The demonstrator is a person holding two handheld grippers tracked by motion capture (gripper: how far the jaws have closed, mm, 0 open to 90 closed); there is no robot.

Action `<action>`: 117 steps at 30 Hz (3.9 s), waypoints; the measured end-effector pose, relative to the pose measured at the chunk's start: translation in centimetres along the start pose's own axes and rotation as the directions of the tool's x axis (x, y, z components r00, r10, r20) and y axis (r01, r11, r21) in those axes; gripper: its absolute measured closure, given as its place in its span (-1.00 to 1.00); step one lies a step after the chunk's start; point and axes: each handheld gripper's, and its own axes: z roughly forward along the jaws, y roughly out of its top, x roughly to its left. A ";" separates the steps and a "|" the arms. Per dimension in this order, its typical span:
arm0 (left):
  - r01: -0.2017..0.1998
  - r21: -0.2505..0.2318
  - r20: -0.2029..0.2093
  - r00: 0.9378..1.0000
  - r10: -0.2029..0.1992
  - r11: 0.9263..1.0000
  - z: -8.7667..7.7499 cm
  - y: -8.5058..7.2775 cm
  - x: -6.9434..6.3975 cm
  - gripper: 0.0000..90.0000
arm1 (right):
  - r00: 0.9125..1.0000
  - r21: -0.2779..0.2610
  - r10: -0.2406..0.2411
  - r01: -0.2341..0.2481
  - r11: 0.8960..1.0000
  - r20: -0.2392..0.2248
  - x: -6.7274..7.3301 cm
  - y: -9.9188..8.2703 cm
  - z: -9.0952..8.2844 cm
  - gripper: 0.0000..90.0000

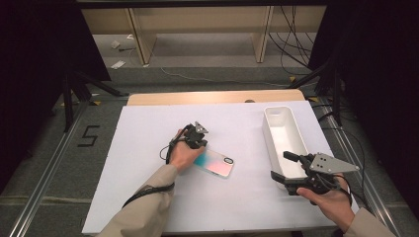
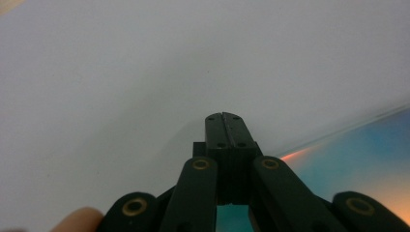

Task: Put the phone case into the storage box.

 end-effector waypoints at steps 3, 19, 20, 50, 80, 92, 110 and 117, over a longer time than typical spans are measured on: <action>-0.005 0.014 0.008 1.000 0.005 1.000 -0.1 0.1 0.0 0.99 | 1.000 0.002 -0.003 0.003 1.000 0.003 0.0 0.0 0.0 -0.52; -0.035 0.094 0.028 0.999 0.033 0.995 -1.4 -0.4 -0.2 0.99 | 1.000 0.003 -0.001 0.001 1.000 0.000 0.0 0.0 0.0 -0.52; -0.035 0.098 0.032 0.999 0.032 0.995 -1.6 -0.5 -0.2 0.99 | 1.000 0.003 0.000 0.000 1.000 -0.001 0.0 0.0 0.0 -0.52; -0.141 0.189 0.136 0.984 0.116 0.972 -6.3 -4.4 -3.1 0.99 | 1.000 0.006 -0.008 0.008 1.000 -0.005 0.2 0.1 0.3 -0.52; -0.190 0.189 0.201 0.968 0.151 0.963 -7.8 -5.7 -5.5 0.98 | 1.000 0.003 -0.009 0.009 1.000 -0.010 0.2 0.1 0.5 -0.52; -0.147 0.119 0.176 0.976 0.124 0.982 -8.7 -4.9 -4.6 0.77 | 1.000 0.004 -0.005 0.005 1.000 -0.011 0.2 0.1 0.5 -0.52; -0.140 0.156 0.232 0.967 0.102 0.978 -6.6 -2.2 -8.8 -0.88 | 1.000 0.007 -0.012 0.012 1.000 -0.010 0.2 0.1 0.6 -0.52; -0.183 0.205 0.250 0.960 0.130 0.962 -5.6 -1.9 -9.7 -0.99 | 1.000 0.005 -0.012 0.012 1.000 -0.009 0.2 0.2 0.5 -0.52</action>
